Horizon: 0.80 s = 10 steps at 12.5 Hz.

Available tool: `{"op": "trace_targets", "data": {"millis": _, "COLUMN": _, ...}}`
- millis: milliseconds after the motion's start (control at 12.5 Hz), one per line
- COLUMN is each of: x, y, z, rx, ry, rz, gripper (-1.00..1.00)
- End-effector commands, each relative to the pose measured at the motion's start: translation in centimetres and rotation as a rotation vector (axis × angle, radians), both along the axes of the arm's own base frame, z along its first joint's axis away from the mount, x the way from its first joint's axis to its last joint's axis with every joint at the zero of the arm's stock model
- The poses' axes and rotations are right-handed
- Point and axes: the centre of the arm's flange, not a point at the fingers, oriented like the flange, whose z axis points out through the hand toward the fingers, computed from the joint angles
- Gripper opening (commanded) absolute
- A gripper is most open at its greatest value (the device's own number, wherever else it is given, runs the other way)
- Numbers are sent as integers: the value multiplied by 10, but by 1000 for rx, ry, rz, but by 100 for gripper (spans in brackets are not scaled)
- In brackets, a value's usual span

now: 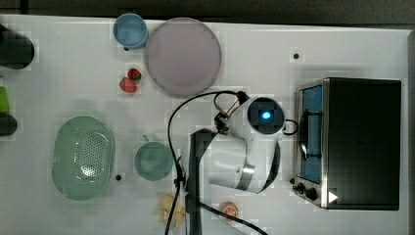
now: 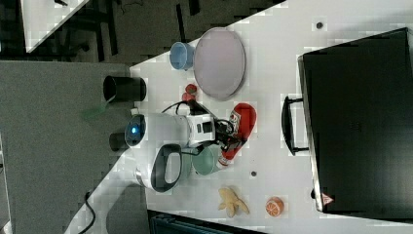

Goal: Pick ketchup from strainer and place it on the table

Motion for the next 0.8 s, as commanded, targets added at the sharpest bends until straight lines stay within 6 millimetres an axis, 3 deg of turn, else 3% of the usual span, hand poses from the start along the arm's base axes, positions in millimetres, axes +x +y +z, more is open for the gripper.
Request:
{"op": "trace_targets", "data": {"millis": 80, "x": 5, "y": 34, "z": -24, "rx": -15, "ry": -40, "rz": 152, "gripper": 23}}
{"op": "trace_targets", "data": {"millis": 320, "x": 4, "y": 34, "z": -65, "rx": -20, "ry": -35, "rz": 168, "gripper": 85}}
{"op": "trace_targets", "data": {"millis": 400, "x": 6, "y": 34, "z": -68, "rx": -22, "ry": -48, "rz": 168, "gripper": 100}}
{"op": "trace_targets", "data": {"millis": 480, "x": 9, "y": 35, "z": -63, "rx": -24, "ry": -62, "rz": 168, "gripper": 100}}
{"op": "trace_targets", "data": {"millis": 640, "x": 26, "y": 36, "z": -23, "rx": -38, "ry": -135, "rz": 168, "gripper": 100}}
{"op": "trace_targets", "data": {"millis": 800, "x": 38, "y": 34, "z": 32, "rx": -49, "ry": -173, "rz": 168, "gripper": 100}}
